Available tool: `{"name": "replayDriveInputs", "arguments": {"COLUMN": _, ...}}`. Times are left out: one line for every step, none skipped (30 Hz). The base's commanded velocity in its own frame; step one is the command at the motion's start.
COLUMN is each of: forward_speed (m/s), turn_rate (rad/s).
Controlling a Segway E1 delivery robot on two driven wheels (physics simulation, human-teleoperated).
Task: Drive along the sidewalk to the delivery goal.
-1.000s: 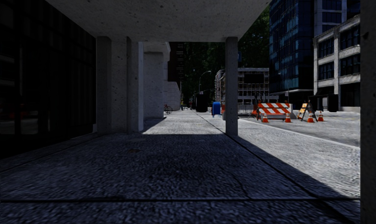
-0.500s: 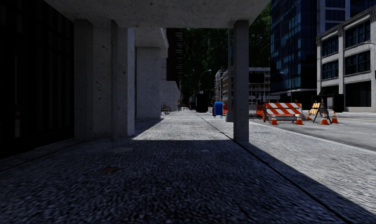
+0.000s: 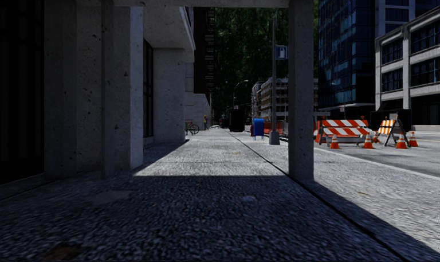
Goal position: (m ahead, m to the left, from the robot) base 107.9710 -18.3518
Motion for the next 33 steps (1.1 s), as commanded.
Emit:
{"name": "replayDriveInputs", "arguments": {"forward_speed": 2.0, "turn_rate": 0.0}}
{"name": "replayDriveInputs", "arguments": {"forward_speed": 2.0, "turn_rate": 0.0}}
{"name": "replayDriveInputs", "arguments": {"forward_speed": 2.0, "turn_rate": 0.0}}
{"name": "replayDriveInputs", "arguments": {"forward_speed": 2.0, "turn_rate": 0.0}}
{"name": "replayDriveInputs", "arguments": {"forward_speed": 2.0, "turn_rate": 0.0}}
{"name": "replayDriveInputs", "arguments": {"forward_speed": 2.0, "turn_rate": 0.0}}
{"name": "replayDriveInputs", "arguments": {"forward_speed": 2.0, "turn_rate": 0.0}}
{"name": "replayDriveInputs", "arguments": {"forward_speed": 2.0, "turn_rate": 0.0}}
{"name": "replayDriveInputs", "arguments": {"forward_speed": 2.0, "turn_rate": 0.0}}
{"name": "replayDriveInputs", "arguments": {"forward_speed": 2.0, "turn_rate": 0.0}}
{"name": "replayDriveInputs", "arguments": {"forward_speed": 2.0, "turn_rate": 0.0}}
{"name": "replayDriveInputs", "arguments": {"forward_speed": 2.0, "turn_rate": 0.0}}
{"name": "replayDriveInputs", "arguments": {"forward_speed": 2.0, "turn_rate": 0.0}}
{"name": "replayDriveInputs", "arguments": {"forward_speed": 2.0, "turn_rate": 0.0}}
{"name": "replayDriveInputs", "arguments": {"forward_speed": 2.0, "turn_rate": 0.0}}
{"name": "replayDriveInputs", "arguments": {"forward_speed": 2.0, "turn_rate": 0.0}}
{"name": "replayDriveInputs", "arguments": {"forward_speed": 2.0, "turn_rate": 0.0}}
{"name": "replayDriveInputs", "arguments": {"forward_speed": 2.0, "turn_rate": 0.0}}
{"name": "replayDriveInputs", "arguments": {"forward_speed": 2.0, "turn_rate": 0.0}}
{"name": "replayDriveInputs", "arguments": {"forward_speed": 2.0, "turn_rate": 0.0}}
{"name": "replayDriveInputs", "arguments": {"forward_speed": 2.0, "turn_rate": 0.0}}
{"name": "replayDriveInputs", "arguments": {"forward_speed": 2.0, "turn_rate": 0.0}}
{"name": "replayDriveInputs", "arguments": {"forward_speed": 2.0, "turn_rate": 0.0}}
{"name": "replayDriveInputs", "arguments": {"forward_speed": 2.0, "turn_rate": 0.0}}
{"name": "replayDriveInputs", "arguments": {"forward_speed": 2.0, "turn_rate": 0.0}}
{"name": "replayDriveInputs", "arguments": {"forward_speed": 2.0, "turn_rate": 0.0}}
{"name": "replayDriveInputs", "arguments": {"forward_speed": 2.0, "turn_rate": 0.0}}
{"name": "replayDriveInputs", "arguments": {"forward_speed": 2.0, "turn_rate": 0.0}}
{"name": "replayDriveInputs", "arguments": {"forward_speed": 2.0, "turn_rate": 0.0}}
{"name": "replayDriveInputs", "arguments": {"forward_speed": 2.0, "turn_rate": 0.0}}
{"name": "replayDriveInputs", "arguments": {"forward_speed": 2.0, "turn_rate": 0.0}}
{"name": "replayDriveInputs", "arguments": {"forward_speed": 2.0, "turn_rate": 0.0}}
{"name": "replayDriveInputs", "arguments": {"forward_speed": 2.0, "turn_rate": 0.0}}
